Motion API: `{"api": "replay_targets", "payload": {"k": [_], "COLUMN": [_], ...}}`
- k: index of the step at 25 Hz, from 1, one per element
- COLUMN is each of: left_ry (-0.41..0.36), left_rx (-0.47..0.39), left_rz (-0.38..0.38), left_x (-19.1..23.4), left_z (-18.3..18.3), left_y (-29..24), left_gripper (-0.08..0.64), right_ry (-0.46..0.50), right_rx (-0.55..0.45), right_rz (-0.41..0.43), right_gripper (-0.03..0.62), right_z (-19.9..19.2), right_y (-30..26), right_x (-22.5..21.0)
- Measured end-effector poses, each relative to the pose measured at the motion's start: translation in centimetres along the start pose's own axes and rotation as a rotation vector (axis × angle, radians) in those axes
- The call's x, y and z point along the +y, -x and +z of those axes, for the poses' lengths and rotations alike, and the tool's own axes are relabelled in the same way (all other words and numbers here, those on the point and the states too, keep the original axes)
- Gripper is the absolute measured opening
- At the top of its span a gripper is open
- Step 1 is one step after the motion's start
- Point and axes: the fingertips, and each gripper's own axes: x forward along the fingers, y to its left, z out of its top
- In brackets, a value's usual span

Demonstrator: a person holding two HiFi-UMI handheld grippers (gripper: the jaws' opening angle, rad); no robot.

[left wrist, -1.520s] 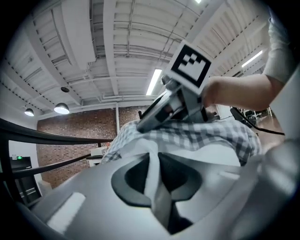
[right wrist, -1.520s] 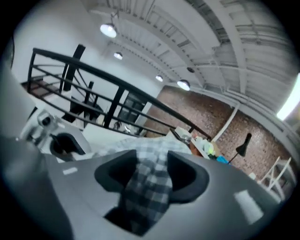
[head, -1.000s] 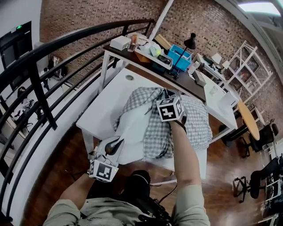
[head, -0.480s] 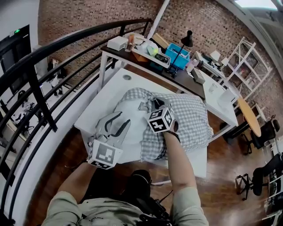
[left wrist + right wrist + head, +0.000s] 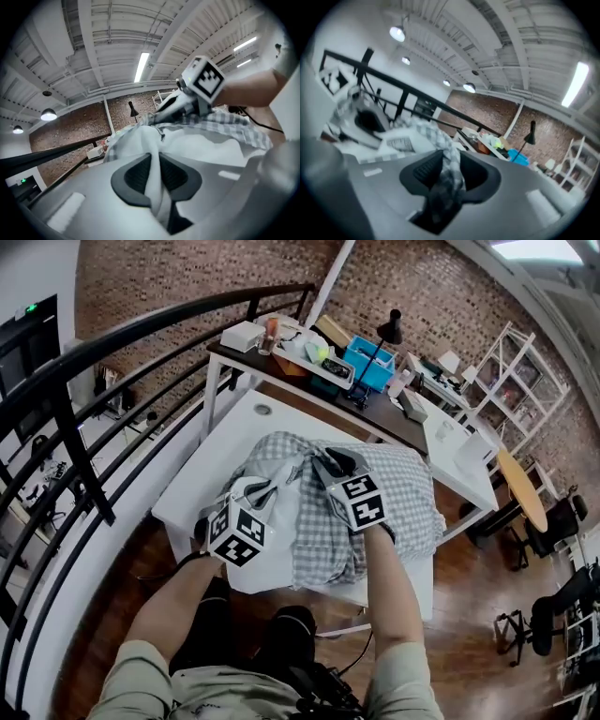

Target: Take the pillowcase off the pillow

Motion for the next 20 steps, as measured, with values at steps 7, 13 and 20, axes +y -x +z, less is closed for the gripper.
{"api": "replay_targets", "payload": {"k": [7, 13, 20], "left_ry": [-0.188, -0.272, -0.295], "left_rx": [-0.065, -0.128, -0.265], "left_rz": [0.120, 0.180, 0.228], "left_x": [-1.6, -1.7, -2.4], "left_z": [0.1, 1.2, 3.9], "left_y": [1.2, 3.2, 8.2], "left_gripper": [0.037, 0.034, 0.031], "right_ry": [-0.154, 0.067, 0.060], "right_rx": [-0.161, 0.182, 0.228], "right_rz": [0.174, 0.204, -0.127], "right_gripper": [0.191, 0.035, 0.009], "right_z": [8.6, 4.8, 4.2], "right_y": [0.9, -5.3, -6.9], "right_x": [-0.6, 2.8, -3.8]}}
